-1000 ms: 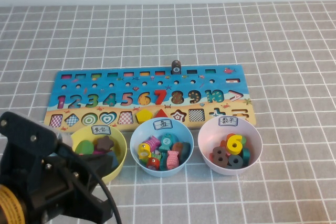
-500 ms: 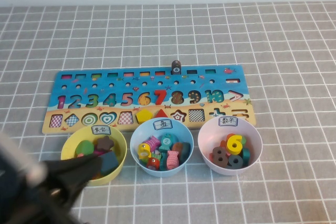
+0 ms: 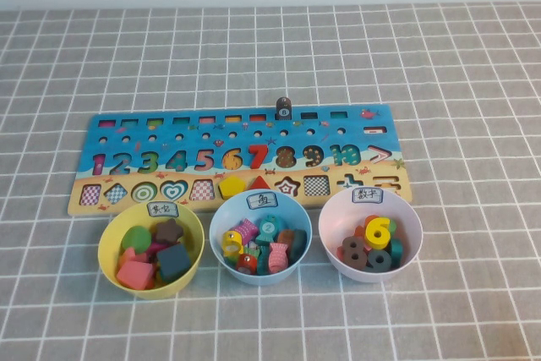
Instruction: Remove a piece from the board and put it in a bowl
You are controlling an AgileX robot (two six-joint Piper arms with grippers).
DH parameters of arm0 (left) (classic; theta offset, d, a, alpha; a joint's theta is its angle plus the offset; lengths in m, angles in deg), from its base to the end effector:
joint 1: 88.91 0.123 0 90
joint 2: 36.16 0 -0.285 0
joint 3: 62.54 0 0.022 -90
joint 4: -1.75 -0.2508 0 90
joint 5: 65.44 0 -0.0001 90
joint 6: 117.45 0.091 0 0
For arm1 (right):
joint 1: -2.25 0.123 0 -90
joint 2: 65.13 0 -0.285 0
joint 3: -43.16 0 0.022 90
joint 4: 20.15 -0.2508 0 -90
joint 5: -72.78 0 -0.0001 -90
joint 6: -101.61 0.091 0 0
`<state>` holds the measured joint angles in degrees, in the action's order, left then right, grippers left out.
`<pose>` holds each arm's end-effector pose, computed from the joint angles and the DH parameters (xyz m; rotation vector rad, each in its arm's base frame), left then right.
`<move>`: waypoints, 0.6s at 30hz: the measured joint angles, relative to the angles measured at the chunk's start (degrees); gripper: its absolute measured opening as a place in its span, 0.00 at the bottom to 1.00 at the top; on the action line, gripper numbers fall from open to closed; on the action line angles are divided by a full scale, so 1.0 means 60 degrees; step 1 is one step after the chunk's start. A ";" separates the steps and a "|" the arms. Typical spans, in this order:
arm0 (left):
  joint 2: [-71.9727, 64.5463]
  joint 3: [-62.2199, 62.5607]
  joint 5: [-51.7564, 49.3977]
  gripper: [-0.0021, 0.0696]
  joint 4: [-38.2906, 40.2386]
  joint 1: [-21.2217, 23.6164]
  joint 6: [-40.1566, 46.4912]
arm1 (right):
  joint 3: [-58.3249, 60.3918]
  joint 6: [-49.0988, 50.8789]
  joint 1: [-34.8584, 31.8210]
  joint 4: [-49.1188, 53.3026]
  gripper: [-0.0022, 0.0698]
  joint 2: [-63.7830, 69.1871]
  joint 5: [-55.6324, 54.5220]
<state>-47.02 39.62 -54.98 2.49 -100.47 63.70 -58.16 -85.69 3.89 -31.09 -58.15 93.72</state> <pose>0.0583 -0.0117 0.2228 0.1408 1.3601 -0.1616 0.0525 0.0077 0.1730 -0.0263 1.8552 0.1184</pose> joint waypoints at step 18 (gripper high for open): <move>0.0604 -0.0134 -0.2942 0.02 0.0022 0.1897 -0.0191 | 0.0000 0.0000 0.0000 0.0000 0.01 0.0000 0.0000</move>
<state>-43.40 38.81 -72.63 2.62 -89.09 62.55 -58.16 -85.69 3.89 -31.09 -58.15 93.72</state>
